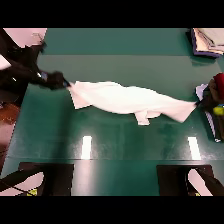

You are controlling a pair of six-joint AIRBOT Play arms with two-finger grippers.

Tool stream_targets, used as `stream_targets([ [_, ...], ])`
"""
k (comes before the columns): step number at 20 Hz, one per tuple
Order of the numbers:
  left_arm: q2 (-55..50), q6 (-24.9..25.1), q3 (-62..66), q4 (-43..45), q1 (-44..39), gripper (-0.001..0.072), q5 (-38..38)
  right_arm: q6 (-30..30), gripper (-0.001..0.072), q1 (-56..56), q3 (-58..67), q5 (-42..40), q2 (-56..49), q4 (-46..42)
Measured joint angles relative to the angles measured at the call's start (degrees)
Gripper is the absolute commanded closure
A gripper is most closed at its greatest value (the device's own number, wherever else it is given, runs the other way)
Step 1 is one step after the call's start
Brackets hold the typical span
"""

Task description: Fold the shirts.

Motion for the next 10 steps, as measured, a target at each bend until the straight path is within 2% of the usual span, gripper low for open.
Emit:
stream_targets([
  [6,1.1,0.0,35.8,-3.0,0.1,0.0683,0.3,0.0,0.0700,-0.6,26.1,-7.7,5.8,1.9],
  [10,7.5,0.9,43.7,-3.1,0.1,0.0683,8.9,-0.1,0.0700,-0.6,40.8,-10.1,6.6,1.4],
])
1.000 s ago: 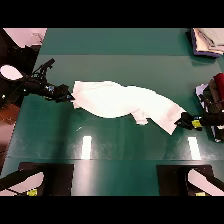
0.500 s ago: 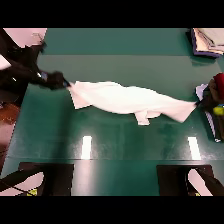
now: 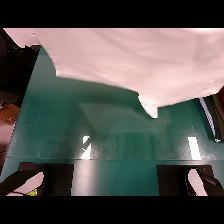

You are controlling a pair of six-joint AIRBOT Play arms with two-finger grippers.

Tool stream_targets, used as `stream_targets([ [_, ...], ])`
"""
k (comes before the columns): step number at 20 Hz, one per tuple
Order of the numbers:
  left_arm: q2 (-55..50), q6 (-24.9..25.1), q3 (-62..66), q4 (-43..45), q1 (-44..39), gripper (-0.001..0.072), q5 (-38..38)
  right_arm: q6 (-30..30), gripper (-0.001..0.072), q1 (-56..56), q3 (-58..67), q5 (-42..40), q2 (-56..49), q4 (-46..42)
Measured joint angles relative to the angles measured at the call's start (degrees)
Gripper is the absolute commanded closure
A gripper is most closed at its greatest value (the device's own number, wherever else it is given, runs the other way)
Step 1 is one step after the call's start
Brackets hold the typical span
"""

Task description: Fold the shirts.

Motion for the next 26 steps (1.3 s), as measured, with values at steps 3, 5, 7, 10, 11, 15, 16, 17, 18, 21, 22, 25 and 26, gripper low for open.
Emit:
stream_targets([
  [3,6.3,1.3,0.0,0.3,0.0,0.0683,8.2,-0.2,0.0700,0.0,8.8,-0.7,0.2,-2.6],
  [5,9.9,1.7,0.0,0.3,0.0,0.0683,12.5,-0.3,0.0700,0.0,13.9,-0.9,0.2,-4.9],
  [7,12.6,1.9,0.1,0.4,0.0,0.0684,15.0,-0.3,0.0701,0.0,18.7,-1.2,0.2,-7.8],
  [10,14.4,1.9,-0.2,0.5,0.0,0.0684,15.1,-0.3,0.0703,0.0,25.5,-0.4,-1.3,-11.1],
  [11,14.6,1.5,-1.2,0.9,0.0,0.0684,14.3,0.1,0.0703,0.0,27.2,0.7,-2.3,-11.8],
  [15,13.8,-3.1,-11.3,4.8,0.0,0.0684,12.1,3.5,0.0703,0.0,29.5,10.0,-8.9,-12.5],
  [16,12.7,-4.6,-14.5,5.9,0.0,0.0684,10.7,4.1,0.0703,0.0,28.1,13.2,-11.1,-11.8],
  [17,11.0,-5.7,-17.7,6.9,0.0,0.0684,8.7,4.6,0.0703,0.5,26.3,16.2,-13.3,-11.3],
  [18,9.1,-6.4,-20.6,7.7,0.0,0.0684,6.4,5.0,0.0703,1.5,24.0,19.1,-15.9,-10.6],
  [21,1.2,-7.5,-28.5,8.9,0.0,0.0683,-0.1,5.7,0.0703,6.0,17.0,26.1,-23.9,-10.9],
  [22,-2.2,-7.7,-30.5,9.3,0.0,0.0683,-1.8,5.8,0.0703,7.6,14.9,27.7,-26.9,-11.3],
  [25,-12.9,-8.0,-33.8,9.6,0.0,0.0683,-2.8,6.1,0.0703,11.7,10.9,29.6,-36.2,-12.1],
  [26,-16.1,-8.0,-34.3,9.6,0.0,0.0684,-1.8,6.1,0.0703,12.8,10.1,29.5,-39.5,-12.3],
])
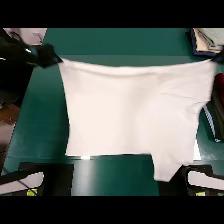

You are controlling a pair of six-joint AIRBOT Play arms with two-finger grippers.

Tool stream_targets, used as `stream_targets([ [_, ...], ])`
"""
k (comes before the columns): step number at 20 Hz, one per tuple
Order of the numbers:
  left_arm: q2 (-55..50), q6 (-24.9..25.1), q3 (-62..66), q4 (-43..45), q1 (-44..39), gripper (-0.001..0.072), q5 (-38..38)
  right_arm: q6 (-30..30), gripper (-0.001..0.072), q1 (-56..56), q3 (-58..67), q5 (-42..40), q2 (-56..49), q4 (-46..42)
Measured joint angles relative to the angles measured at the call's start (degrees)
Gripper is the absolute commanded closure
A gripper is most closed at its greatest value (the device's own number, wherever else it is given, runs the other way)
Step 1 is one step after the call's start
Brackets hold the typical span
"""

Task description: Fold the shirts.

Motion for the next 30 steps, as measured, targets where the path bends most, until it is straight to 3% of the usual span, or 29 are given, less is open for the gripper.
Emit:
stream_targets([
  [4,-9.5,1.9,-0.7,-1.9,0.0,0.0684,10.1,0.2,0.0703,1.8,-1.3,-9.4,-8.9,-0.3],
  [9,-13.6,5.6,1.9,-3.9,0.0,0.0684,20.9,0.1,0.0703,1.2,-1.6,-20.3,-12.2,-0.3],
  [15,-15.5,11.2,0.7,-1.1,0.0,0.0683,13.4,-2.3,0.0703,1.7,-8.0,-16.7,-10.6,-2.6],
  [22,-16.9,12.5,-6.5,1.1,0.0,0.0676,10.7,-0.8,0.0697,2.5,-24.2,-19.3,-7.0,-5.4],
  [23,-16.9,12.5,-7.0,1.1,0.0,0.0442,10.7,-0.3,0.0682,2.5,-25.6,-19.6,-6.8,-5.5],
  [24,-17.0,11.9,-7.3,1.1,0.0,0.0180,10.4,0.5,0.0494,2.5,-26.8,-19.7,-6.6,-5.4],
  [25,-17.0,11.1,-7.5,1.0,0.0,0.0098,10.1,0.9,0.0298,2.5,-27.6,-19.8,-6.5,-5.3],
  [30,-16.1,9.0,-6.7,1.6,2.3,0.0118,1.4,1.9,0.0306,1.1,-27.9,-15.5,-3.9,-2.2],
])
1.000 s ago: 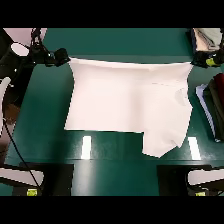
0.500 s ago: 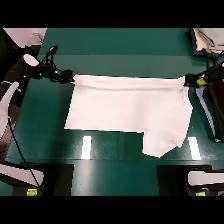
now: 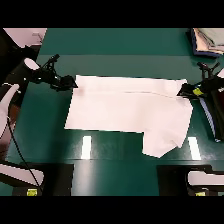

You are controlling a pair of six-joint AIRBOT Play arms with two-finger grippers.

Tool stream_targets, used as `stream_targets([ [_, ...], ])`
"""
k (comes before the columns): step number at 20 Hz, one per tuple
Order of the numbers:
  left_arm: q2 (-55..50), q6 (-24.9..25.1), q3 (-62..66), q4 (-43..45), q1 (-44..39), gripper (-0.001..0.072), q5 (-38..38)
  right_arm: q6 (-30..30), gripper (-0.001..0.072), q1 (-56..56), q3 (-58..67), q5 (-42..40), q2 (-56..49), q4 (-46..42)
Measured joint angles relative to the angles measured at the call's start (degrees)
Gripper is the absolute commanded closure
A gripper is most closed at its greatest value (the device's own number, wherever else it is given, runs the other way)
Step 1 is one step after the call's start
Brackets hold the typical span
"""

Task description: Fold the shirts.

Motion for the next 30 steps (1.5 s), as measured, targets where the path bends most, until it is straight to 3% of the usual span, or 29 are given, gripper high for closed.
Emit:
stream_targets([
  [7,13.9,1.4,-15.2,2.8,6.1,0.0118,-9.4,-4.4,0.0311,-5.0,-8.0,8.0,16.0,5.8],
  [9,17.6,2.5,-22.5,3.1,6.7,0.0118,-9.9,-4.9,0.0461,-6.3,-10.9,8.7,20.1,6.8],
  [10,18.9,3.1,-25.9,3.2,6.9,0.0118,-9.7,-5.2,0.0471,-6.9,-12.1,8.8,21.9,7.3],
  [14,21.2,4.9,-34.8,3.0,7.2,0.0118,-7.0,-5.6,0.0470,-7.8,-15.0,9.0,27.2,8.0],
  [21,22.1,6.1,-39.0,-1.3,6.7,0.0120,-4.6,-5.8,0.0470,-8.2,-16.3,10.3,32.0,8.1],
  [22,22.1,6.2,-39.1,-2.2,6.5,0.0225,-4.1,-5.8,0.0470,-8.5,-16.9,10.8,32.2,7.7],
  [23,22.1,6.3,-39.3,-2.6,6.4,0.0512,-2.8,-5.8,0.0470,-8.9,-17.7,11.4,32.3,7.2],
  [24,21.8,6.4,-39.5,-2.6,6.3,0.0655,-1.2,-5.8,0.0470,-9.7,-19.0,12.1,32.4,7.1],
  [30,22.1,7.2,-39.0,-5.6,6.2,0.0684,-0.9,-5.8,0.0467,-18.6,-30.3,14.3,32.7,6.5],
])
